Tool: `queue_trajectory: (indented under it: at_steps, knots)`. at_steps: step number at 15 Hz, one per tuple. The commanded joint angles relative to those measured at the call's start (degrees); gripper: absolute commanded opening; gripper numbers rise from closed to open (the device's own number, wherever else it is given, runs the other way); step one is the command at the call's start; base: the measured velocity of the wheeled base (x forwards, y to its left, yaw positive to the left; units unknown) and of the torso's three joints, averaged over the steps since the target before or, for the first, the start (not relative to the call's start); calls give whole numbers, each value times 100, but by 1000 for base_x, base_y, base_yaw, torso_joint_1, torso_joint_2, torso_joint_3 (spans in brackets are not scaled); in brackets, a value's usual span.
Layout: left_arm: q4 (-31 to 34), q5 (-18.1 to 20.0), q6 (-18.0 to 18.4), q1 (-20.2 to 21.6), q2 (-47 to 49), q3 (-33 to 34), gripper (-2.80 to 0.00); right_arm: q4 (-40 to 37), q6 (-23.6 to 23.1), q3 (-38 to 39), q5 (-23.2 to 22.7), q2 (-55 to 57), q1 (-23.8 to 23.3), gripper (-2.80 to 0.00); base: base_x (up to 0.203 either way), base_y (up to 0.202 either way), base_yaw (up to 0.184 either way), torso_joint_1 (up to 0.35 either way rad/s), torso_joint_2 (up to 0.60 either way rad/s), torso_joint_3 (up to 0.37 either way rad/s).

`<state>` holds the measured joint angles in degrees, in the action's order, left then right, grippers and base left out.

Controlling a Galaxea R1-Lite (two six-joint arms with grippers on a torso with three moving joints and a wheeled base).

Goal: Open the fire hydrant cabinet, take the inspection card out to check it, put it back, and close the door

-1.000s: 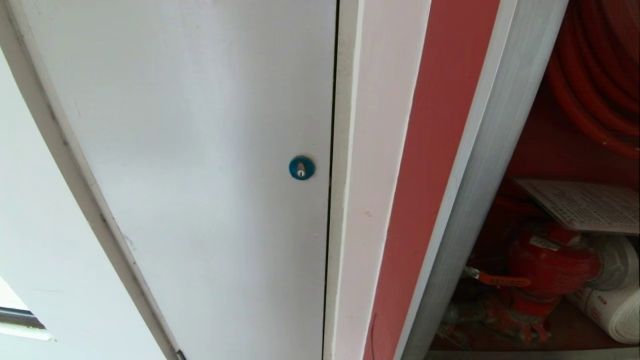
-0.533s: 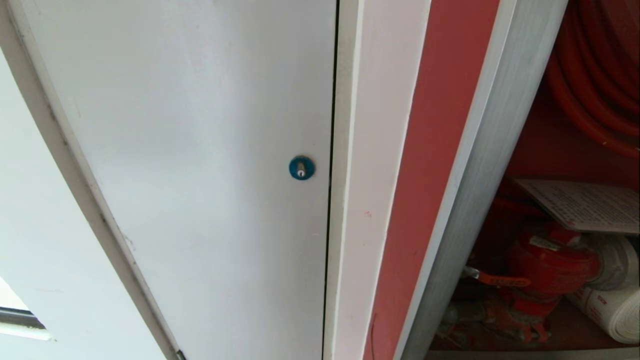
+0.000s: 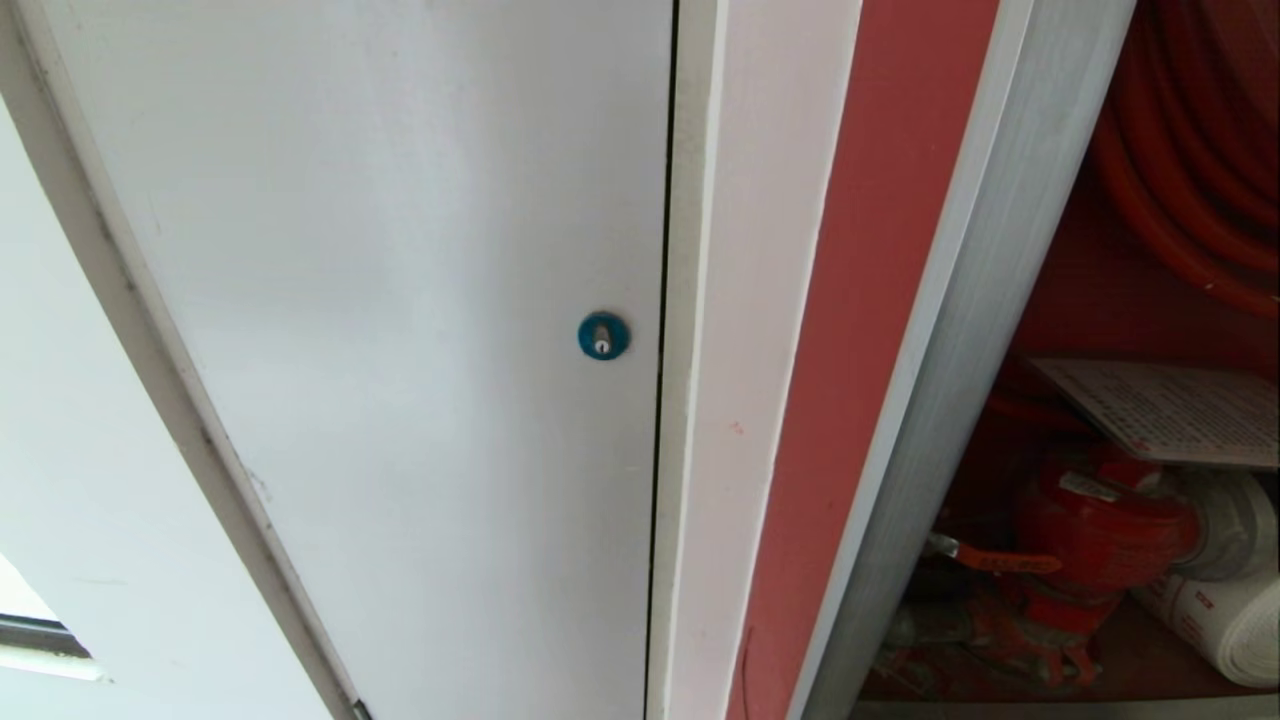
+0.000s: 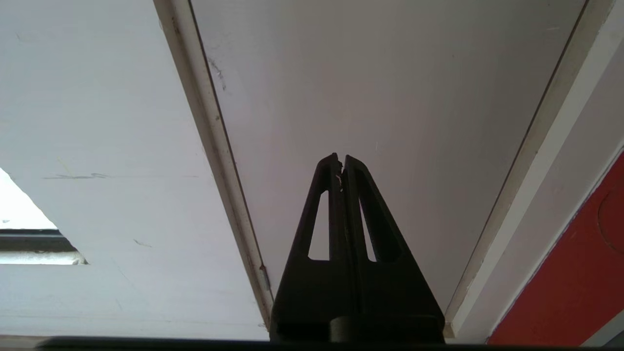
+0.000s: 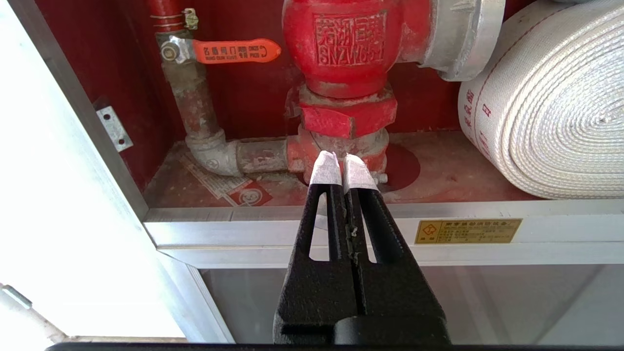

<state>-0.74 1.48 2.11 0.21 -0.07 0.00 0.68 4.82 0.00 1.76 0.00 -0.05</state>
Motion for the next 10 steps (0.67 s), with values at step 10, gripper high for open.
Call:
queue_trajectory:
  at_steps: [10]
  knots:
    - [-5, 1, 0, 1, 7, 70, -280, 2, 2, 18, 0, 0, 4, -280, 0, 0, 0, 0, 0, 0]
